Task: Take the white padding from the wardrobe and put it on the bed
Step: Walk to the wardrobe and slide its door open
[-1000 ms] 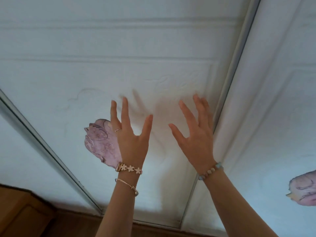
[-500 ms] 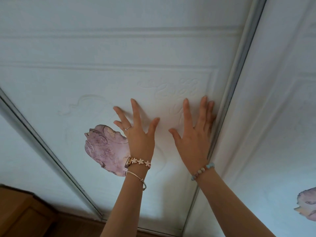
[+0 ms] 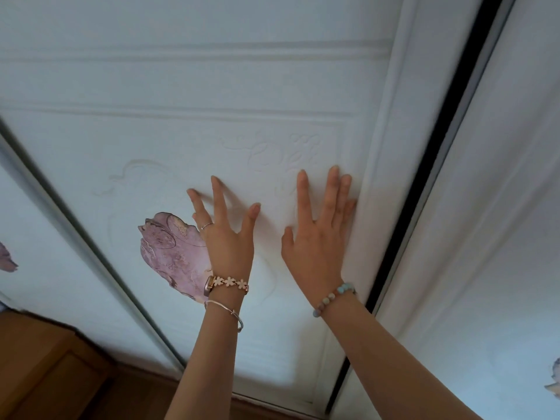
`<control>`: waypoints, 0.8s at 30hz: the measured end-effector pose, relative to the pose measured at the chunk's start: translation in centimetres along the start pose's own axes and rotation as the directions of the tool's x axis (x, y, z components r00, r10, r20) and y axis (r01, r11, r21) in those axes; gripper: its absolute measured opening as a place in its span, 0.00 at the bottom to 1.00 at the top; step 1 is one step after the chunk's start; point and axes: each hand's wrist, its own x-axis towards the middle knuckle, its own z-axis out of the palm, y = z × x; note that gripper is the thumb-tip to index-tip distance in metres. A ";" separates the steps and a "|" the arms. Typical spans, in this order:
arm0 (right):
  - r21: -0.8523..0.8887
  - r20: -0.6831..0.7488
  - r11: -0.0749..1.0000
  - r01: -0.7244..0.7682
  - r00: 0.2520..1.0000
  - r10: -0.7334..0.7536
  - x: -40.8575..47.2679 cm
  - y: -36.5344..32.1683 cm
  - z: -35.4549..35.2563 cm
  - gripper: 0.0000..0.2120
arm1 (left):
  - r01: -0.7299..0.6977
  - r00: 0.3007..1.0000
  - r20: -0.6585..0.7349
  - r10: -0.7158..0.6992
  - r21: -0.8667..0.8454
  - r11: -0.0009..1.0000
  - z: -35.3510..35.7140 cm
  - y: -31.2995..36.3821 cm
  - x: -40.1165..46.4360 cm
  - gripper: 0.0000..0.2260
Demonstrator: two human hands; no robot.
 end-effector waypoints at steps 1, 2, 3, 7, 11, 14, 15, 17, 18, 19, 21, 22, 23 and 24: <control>0.019 0.011 1.000 0.001 1.000 -0.001 0.0 -0.5 0.1 0.44 | 0.005 1.000 -0.007 -0.005 0.001 1.000 -0.1 -0.2 0.0 0.37; 0.042 0.029 0.999 0.004 1.000 -0.005 0.0 -1.0 0.0 0.43 | 0.015 1.000 -0.011 -0.015 0.002 1.000 -0.3 -0.4 0.0 0.37; 0.072 0.052 0.997 0.012 0.999 -0.015 0.0 -1.5 -0.2 0.42 | 0.031 0.999 -0.011 -0.031 0.003 1.000 -0.4 -0.6 0.0 0.37; 0.308 -0.018 0.939 0.151 0.988 -0.153 0.8 -2.1 -2.3 0.21 | 0.077 0.997 -0.029 -0.077 0.008 0.997 -0.2 -0.9 -1.1 0.34; 0.330 -0.303 0.910 0.252 0.941 -0.151 3.5 -1.0 -4.8 0.12 | 0.031 0.996 -0.086 -0.036 -0.067 0.997 0.9 0.6 -3.1 0.25; 0.367 -0.339 0.911 0.189 0.939 -0.059 5.7 -0.5 -5.5 0.14 | -0.105 0.994 -0.048 0.099 -0.127 0.986 1.9 2.8 -4.1 0.21; 0.390 -0.329 0.902 0.186 0.943 -0.052 6.1 -0.4 -5.4 0.14 | -0.142 0.990 -0.018 0.141 -0.144 0.979 2.3 3.6 -4.4 0.21; 0.427 -0.335 0.879 0.209 0.940 -0.061 6.4 -0.2 -5.1 0.13 | -0.181 0.981 0.031 0.190 -0.180 0.967 3.1 5.1 -5.0 0.24; 0.440 -0.346 0.872 0.216 0.936 -0.057 6.4 0.0 -4.9 0.12 | -0.185 0.979 0.048 0.198 -0.191 0.964 3.5 5.7 -5.3 0.26; 0.450 -0.358 0.867 0.216 0.933 -0.047 6.4 0.1 -4.8 0.11 | -0.186 0.978 0.058 0.200 -0.188 0.964 4.0 6.2 -5.6 0.28; 0.466 -0.372 0.858 0.213 0.928 -0.028 6.5 0.2 -4.7 0.11 | -0.196 0.976 0.065 0.207 -0.145 0.970 4.7 6.9 -6.2 0.33; 0.478 -0.376 0.852 0.214 0.926 -0.022 6.6 0.2 -4.7 0.11 | -0.199 0.976 0.068 0.208 -0.119 0.973 4.9 7.1 -6.5 0.35; 0.494 -0.378 0.843 0.214 0.926 -0.013 6.6 0.3 -4.9 0.11 | -0.195 0.977 0.070 0.202 -0.101 0.976 5.2 7.3 -6.6 0.36; 0.515 -0.377 0.831 0.211 0.926 -0.001 6.7 0.4 -5.0 0.13 | -0.183 0.980 0.064 0.190 -0.091 0.979 5.4 7.3 -6.7 0.36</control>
